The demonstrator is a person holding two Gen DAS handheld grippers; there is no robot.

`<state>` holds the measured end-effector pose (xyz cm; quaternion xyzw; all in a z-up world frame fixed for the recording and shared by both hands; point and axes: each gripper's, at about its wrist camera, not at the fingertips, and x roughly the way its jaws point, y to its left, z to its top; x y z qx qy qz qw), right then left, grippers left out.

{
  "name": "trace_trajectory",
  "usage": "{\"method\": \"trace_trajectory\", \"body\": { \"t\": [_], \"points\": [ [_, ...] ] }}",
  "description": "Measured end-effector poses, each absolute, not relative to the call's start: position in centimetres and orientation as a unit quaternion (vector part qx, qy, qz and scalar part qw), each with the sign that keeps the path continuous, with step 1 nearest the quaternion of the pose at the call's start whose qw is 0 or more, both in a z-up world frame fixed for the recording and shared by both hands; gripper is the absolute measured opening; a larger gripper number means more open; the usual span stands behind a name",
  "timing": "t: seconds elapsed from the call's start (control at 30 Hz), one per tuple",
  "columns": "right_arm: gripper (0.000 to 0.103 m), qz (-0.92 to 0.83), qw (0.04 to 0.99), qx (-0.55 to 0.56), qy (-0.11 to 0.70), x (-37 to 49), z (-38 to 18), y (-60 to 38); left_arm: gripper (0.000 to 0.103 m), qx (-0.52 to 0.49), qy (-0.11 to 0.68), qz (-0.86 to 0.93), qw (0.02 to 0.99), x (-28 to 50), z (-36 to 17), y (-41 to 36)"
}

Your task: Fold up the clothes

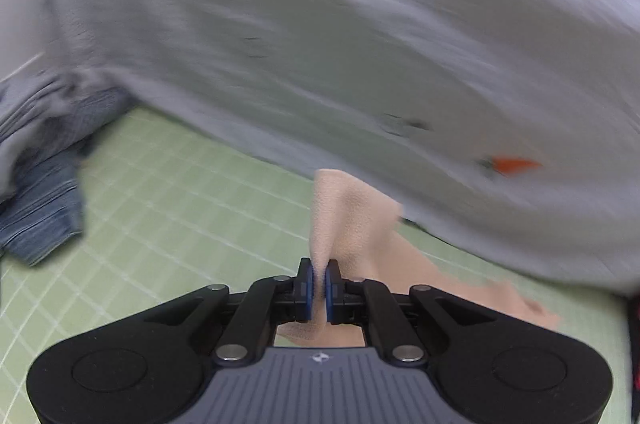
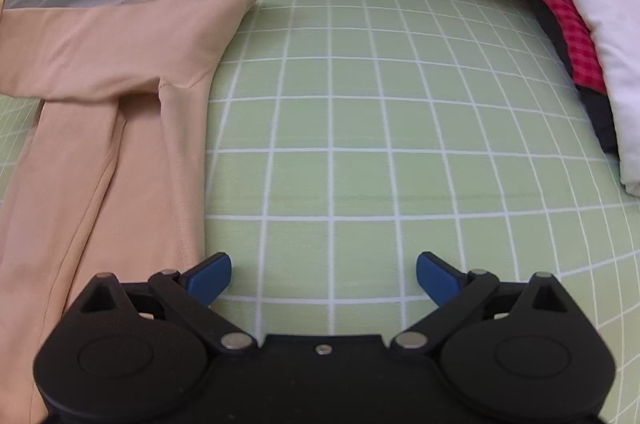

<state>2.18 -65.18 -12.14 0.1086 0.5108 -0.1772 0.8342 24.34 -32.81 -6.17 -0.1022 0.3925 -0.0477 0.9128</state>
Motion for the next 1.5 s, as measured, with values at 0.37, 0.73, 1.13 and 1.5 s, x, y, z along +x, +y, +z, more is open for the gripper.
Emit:
{"method": "trace_trajectory", "body": {
  "t": [0.37,0.73,1.13,1.5],
  "points": [
    [0.103,-0.164,0.848,0.076,0.499,2.6,-10.6,-63.0,0.078,-0.116,0.464,-0.039,0.877,20.7,-10.2,-31.6],
    [0.103,-0.139,0.849,0.141,0.49,-6.4,-11.1,-61.4,0.087,-0.043,0.493,-0.127,0.86,7.8,-8.2,-33.6],
    [0.054,-0.132,0.86,0.117,0.48,-10.9,-12.2,-57.4,0.089,0.024,0.484,-0.177,0.857,-4.5,-7.2,-32.9],
    [0.004,-0.156,0.872,0.088,0.455,-11.4,-10.6,-53.4,0.089,0.006,0.492,-0.164,0.855,-4.5,-6.8,-26.6]
  ]
}}
